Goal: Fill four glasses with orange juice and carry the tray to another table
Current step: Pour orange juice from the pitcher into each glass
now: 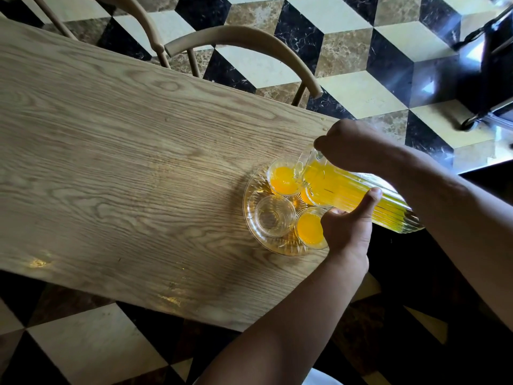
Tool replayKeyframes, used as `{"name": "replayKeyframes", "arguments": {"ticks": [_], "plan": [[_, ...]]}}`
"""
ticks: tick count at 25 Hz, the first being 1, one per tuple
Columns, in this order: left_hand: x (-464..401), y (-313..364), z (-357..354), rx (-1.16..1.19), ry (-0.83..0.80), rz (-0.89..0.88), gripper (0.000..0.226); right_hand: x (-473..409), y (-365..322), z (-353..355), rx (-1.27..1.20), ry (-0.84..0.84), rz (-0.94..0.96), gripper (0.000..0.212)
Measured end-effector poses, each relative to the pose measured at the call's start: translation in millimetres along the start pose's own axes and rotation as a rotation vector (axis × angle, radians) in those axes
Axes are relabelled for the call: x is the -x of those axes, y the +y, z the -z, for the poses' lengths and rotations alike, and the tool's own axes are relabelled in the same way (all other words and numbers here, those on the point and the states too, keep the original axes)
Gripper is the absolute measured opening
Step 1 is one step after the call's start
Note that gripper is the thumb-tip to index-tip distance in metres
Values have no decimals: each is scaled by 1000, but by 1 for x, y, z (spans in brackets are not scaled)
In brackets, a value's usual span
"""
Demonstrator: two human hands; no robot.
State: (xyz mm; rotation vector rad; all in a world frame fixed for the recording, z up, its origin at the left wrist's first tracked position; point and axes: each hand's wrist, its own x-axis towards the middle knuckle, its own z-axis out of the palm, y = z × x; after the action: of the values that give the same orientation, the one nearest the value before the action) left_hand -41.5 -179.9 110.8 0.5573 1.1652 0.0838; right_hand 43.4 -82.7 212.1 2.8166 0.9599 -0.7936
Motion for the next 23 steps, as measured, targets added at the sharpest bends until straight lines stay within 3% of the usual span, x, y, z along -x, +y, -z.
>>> {"name": "replayKeyframes", "arguments": {"ticks": [12,23], "plan": [[0,11,6,-97,45,-116,68,10,12,10,-186,42,18,37],[17,-6,18,-124,36,-109,64,32,15,-2,-101,35,70,35]]}}
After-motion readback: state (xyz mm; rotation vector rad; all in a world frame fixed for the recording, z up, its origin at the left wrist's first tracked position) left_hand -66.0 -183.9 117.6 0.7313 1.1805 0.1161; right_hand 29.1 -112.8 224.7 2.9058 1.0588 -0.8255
